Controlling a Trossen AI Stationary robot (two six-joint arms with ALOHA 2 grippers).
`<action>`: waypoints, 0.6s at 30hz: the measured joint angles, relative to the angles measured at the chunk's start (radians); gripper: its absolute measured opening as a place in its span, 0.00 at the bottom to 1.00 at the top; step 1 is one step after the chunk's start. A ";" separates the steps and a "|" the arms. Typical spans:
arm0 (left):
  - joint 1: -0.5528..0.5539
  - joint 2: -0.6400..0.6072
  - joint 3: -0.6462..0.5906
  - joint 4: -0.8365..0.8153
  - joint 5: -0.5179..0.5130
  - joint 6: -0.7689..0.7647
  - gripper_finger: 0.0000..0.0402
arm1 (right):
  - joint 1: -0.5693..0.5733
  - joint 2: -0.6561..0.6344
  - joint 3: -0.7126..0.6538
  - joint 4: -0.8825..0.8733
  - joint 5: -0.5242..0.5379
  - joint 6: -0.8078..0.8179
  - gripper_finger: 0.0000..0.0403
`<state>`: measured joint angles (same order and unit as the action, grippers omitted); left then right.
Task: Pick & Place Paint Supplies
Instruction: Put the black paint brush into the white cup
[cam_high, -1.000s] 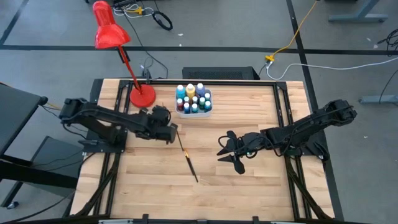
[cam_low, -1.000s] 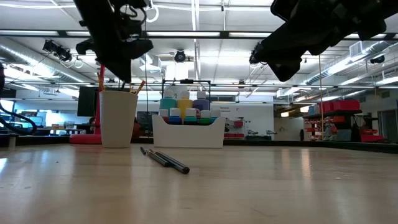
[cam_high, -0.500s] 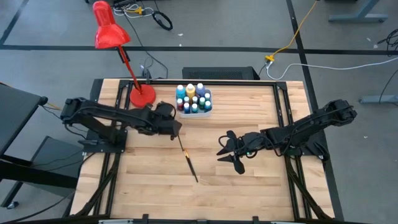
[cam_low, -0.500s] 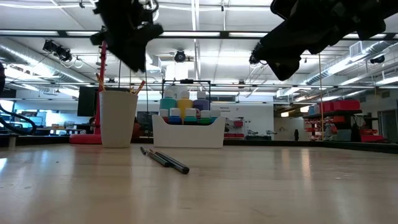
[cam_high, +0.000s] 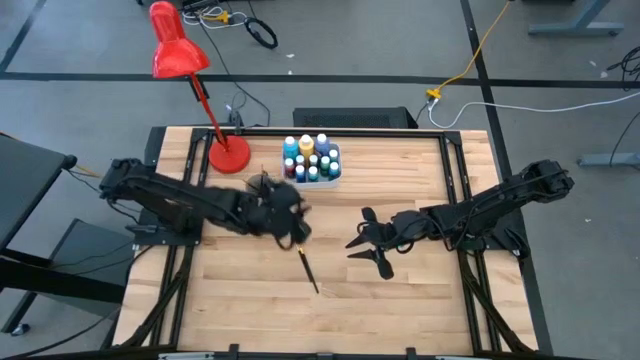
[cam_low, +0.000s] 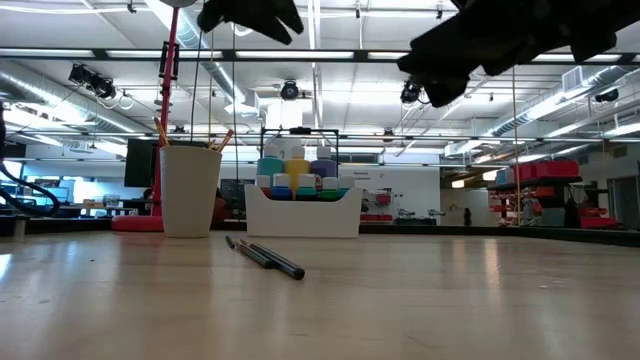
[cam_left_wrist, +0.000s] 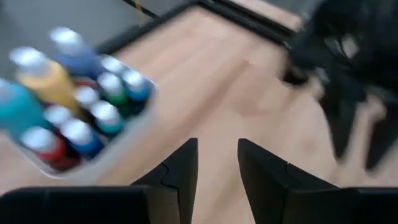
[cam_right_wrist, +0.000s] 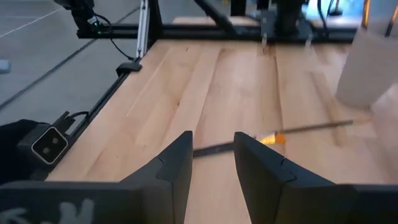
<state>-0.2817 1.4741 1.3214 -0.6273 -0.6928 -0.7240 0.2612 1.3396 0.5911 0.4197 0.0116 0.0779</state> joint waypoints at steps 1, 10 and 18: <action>-0.022 0.007 -0.003 0.009 0.006 -0.003 0.30 | -0.003 0.000 0.000 0.016 0.000 -0.016 0.30; -0.190 0.154 -0.004 0.068 0.017 -0.207 0.29 | -0.045 -0.001 0.000 0.117 -0.002 -0.102 0.30; -0.269 0.303 -0.004 0.096 0.110 -0.483 0.29 | -0.067 -0.001 0.000 0.110 -0.056 -0.244 0.30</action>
<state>-0.5506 1.7768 1.3179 -0.5316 -0.5831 -1.2071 0.1946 1.3388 0.5911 0.5300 -0.0444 -0.1657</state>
